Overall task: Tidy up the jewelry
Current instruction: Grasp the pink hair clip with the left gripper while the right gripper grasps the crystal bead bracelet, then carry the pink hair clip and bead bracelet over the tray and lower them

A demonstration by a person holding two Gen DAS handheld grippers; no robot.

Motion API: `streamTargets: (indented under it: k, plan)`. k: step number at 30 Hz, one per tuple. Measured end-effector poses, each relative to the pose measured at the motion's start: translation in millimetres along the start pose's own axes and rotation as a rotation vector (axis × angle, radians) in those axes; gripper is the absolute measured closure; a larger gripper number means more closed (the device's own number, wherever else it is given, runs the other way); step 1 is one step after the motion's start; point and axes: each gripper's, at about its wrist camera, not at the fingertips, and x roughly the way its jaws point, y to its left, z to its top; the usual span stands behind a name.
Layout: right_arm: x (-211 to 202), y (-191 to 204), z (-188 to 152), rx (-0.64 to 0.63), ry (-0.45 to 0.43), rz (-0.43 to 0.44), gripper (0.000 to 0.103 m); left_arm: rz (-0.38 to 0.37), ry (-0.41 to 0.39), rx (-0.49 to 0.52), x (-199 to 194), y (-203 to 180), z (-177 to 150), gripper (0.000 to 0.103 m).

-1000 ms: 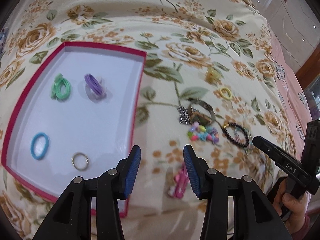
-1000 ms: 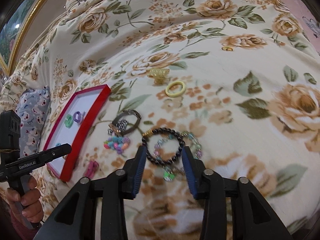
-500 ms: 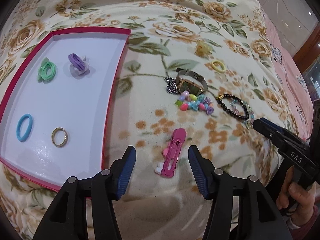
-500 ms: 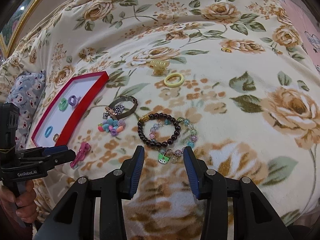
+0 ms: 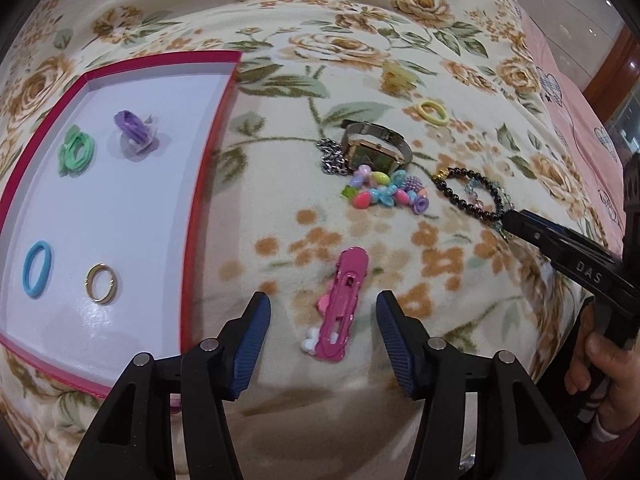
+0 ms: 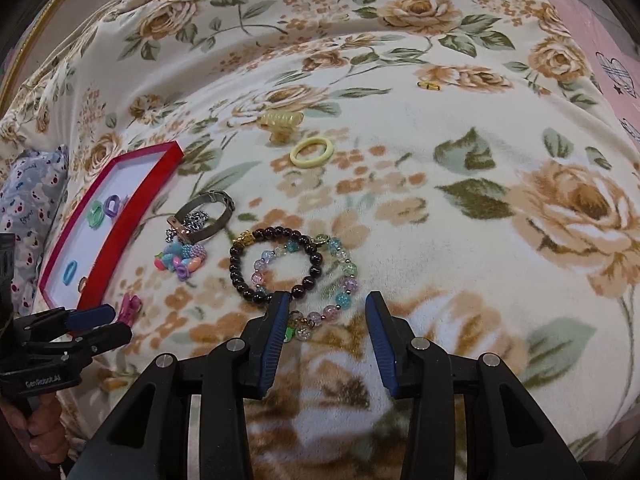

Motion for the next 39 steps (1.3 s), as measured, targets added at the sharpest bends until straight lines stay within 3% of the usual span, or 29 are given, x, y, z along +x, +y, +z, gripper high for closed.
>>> streamTargets:
  k: [1,5,13,28,39]
  plan:
    - [0.9,1.2,0.2,-0.007,-0.004,-0.001,0.071,0.006,0.001,0.008,1.8,-1.1,-0.2,0.058]
    - [3.7,5.6,1.2,-0.029,-0.007,0.004,0.092,0.011,-0.002,0.015,5.1,-0.3,0.1,0.084]
    - [-11.3,4.9,2.9,-0.009,-0.038,0.043,0.096,-0.015,-0.017,0.001,-1.1,2.9,0.6,0.085]
    - [-72.0,22.4,21.9,-0.025,-0.187,0.093,0.096,-0.042,-0.120,-0.011,-51.3,9.1,-5.0,0.085]
    - [-75.9,61.8,23.5,-0.083,-0.184,0.177,0.096,-0.024,-0.160,-0.063,-81.5,34.3,-19.0,0.085]
